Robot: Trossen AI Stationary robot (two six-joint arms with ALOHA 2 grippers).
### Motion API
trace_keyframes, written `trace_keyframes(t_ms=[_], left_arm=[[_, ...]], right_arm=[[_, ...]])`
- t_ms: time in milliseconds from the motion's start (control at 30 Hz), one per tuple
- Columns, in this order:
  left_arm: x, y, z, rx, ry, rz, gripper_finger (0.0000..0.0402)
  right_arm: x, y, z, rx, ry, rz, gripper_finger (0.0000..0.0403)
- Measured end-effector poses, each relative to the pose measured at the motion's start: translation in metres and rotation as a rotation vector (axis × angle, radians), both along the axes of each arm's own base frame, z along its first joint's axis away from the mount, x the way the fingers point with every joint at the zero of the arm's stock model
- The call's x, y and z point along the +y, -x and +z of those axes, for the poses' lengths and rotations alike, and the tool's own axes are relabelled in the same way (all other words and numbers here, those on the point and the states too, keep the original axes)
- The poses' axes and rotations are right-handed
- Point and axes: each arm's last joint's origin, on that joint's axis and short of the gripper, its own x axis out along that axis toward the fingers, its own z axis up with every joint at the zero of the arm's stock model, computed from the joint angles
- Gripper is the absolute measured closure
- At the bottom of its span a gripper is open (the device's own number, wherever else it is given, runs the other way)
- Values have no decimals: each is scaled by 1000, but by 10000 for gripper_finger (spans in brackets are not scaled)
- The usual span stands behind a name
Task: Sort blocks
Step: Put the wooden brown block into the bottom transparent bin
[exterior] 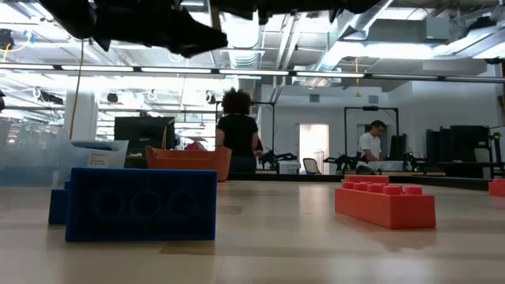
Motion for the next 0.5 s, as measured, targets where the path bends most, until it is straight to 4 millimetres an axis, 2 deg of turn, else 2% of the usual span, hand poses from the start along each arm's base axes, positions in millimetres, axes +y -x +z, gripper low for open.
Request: trace_keyframes(t_ms=[167,267,500], left_arm=[[-5,-1,10,-93,-71,8,210],[-6,0,16,-144,-89,22,210],[-7,0,16,-151,-85,45,210]], right_arm=[[6,1,5,-28,2,17,363],[11,-1,-1,-3,0,29,363],[13,-1,2,-18,18,32,363]])
